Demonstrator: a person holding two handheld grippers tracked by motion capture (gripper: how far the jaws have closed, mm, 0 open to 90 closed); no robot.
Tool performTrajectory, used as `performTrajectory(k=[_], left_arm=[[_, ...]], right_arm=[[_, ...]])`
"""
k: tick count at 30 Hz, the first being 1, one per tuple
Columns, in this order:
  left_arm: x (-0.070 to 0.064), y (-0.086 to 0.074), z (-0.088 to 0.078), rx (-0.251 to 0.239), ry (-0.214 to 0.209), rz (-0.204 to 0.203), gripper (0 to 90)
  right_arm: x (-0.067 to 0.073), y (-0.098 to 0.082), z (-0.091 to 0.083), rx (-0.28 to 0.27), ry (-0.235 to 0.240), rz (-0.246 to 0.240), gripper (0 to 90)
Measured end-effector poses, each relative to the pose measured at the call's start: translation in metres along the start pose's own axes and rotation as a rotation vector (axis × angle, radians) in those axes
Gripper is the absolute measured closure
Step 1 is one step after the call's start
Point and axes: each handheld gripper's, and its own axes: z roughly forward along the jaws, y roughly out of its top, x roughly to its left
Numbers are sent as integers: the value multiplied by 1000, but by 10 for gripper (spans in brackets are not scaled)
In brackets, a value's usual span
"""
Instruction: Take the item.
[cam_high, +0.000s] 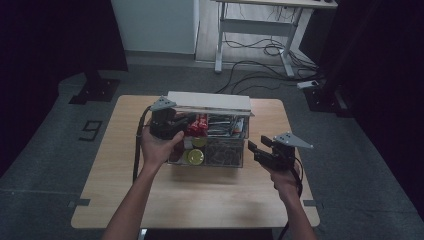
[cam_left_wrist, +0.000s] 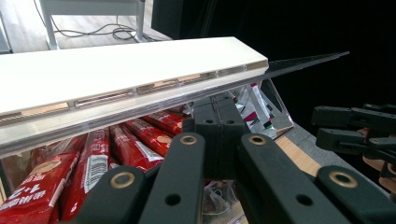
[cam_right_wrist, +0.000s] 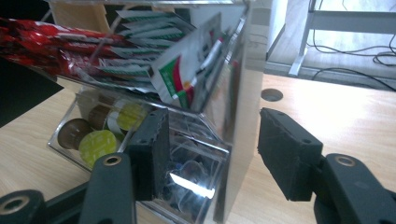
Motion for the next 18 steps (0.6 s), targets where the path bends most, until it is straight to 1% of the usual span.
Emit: performTrajectory(k=[4,9,12,18], left_arm=[[1,0,1,3,-1,-1,900],[0,0,0,0,-2,-1,899],[0,0,1,2,1,2,898],[0,0,1,3,-3,-1,900]], right_arm=[[5,6,5,-2,8,-9,460],[10,11,10,1,35,-6,464],[16,16,13,-6,45,-16,464],[22,21,18,-5,53,-29,468]])
